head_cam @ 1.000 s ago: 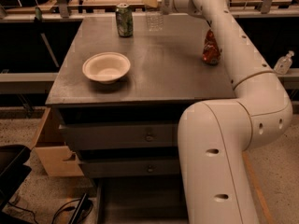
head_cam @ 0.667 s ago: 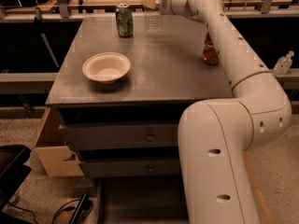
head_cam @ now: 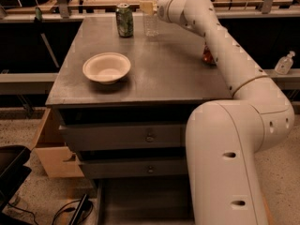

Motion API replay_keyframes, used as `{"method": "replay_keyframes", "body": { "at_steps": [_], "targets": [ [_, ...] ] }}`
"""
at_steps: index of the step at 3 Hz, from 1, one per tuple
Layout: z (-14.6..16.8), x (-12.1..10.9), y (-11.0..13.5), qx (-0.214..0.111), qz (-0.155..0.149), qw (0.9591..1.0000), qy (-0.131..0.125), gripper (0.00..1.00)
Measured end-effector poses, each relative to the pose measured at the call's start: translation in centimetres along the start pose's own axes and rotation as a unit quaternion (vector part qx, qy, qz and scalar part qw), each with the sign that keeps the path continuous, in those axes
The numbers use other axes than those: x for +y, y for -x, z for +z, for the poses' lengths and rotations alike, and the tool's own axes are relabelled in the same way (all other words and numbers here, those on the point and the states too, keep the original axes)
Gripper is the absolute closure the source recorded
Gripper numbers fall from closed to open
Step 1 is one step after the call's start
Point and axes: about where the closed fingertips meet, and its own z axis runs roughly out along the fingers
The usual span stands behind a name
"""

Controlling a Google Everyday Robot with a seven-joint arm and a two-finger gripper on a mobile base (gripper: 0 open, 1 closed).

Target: Move water bottle near green can

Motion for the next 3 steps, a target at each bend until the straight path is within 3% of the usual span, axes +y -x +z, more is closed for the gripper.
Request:
{"method": "replay_keyframes", "body": {
  "at_steps": [3],
  "targets": [
    [-1.9,1.1,-3.0,-0.039,-0.021,0.9989,-0.014,1.0]
  ]
}}
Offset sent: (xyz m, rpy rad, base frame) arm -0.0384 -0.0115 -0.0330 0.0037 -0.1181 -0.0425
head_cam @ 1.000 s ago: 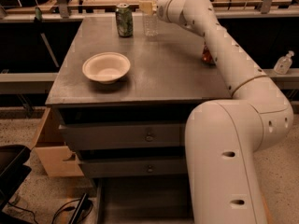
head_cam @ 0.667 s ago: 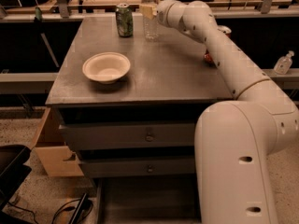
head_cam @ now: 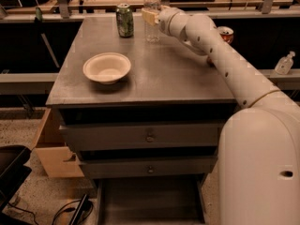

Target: Move water bottle near green can

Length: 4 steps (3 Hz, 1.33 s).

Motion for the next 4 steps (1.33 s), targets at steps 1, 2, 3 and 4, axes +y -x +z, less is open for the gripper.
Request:
{"method": "replay_keyframes", "body": {
  "at_steps": [1,2,3,4],
  "targets": [
    [0.2,0.51,-0.04,-0.002,0.002,1.0,0.004,0.82],
    [0.21,0.52,-0.04,-0.002,0.002,1.0,0.004,0.59],
    [0.21,0.53,-0.01,-0.002,0.002,1.0,0.004,0.35],
    [0.22,0.54,-0.01,-0.002,0.002,1.0,0.004,0.13]
  ]
}}
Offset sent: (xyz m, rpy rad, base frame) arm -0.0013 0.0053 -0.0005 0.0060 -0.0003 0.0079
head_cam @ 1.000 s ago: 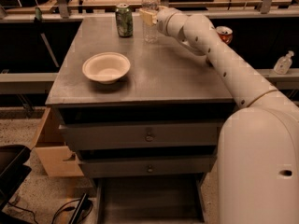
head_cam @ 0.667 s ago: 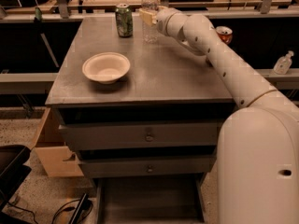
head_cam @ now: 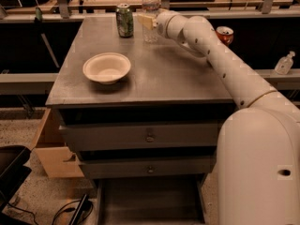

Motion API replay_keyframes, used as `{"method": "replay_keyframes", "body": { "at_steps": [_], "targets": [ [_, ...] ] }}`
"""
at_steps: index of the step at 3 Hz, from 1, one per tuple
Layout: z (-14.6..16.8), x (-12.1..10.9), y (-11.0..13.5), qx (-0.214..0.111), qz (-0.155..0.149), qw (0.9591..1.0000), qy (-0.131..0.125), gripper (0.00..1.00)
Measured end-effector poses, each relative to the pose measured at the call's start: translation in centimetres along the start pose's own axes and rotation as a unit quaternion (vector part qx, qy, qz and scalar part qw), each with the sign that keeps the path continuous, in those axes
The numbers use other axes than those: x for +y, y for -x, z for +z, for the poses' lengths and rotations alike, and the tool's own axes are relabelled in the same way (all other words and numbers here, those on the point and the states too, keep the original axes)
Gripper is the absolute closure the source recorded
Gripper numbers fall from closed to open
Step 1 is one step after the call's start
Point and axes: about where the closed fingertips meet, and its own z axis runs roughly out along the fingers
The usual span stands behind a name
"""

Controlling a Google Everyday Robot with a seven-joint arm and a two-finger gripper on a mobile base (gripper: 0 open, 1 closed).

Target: Move water bottle near green can

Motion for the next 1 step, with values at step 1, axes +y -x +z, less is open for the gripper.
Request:
{"method": "replay_keyframes", "body": {
  "at_steps": [1],
  "targets": [
    [0.15,0.2,-0.06,0.0,0.0,1.0,0.001,0.0]
  ]
}}
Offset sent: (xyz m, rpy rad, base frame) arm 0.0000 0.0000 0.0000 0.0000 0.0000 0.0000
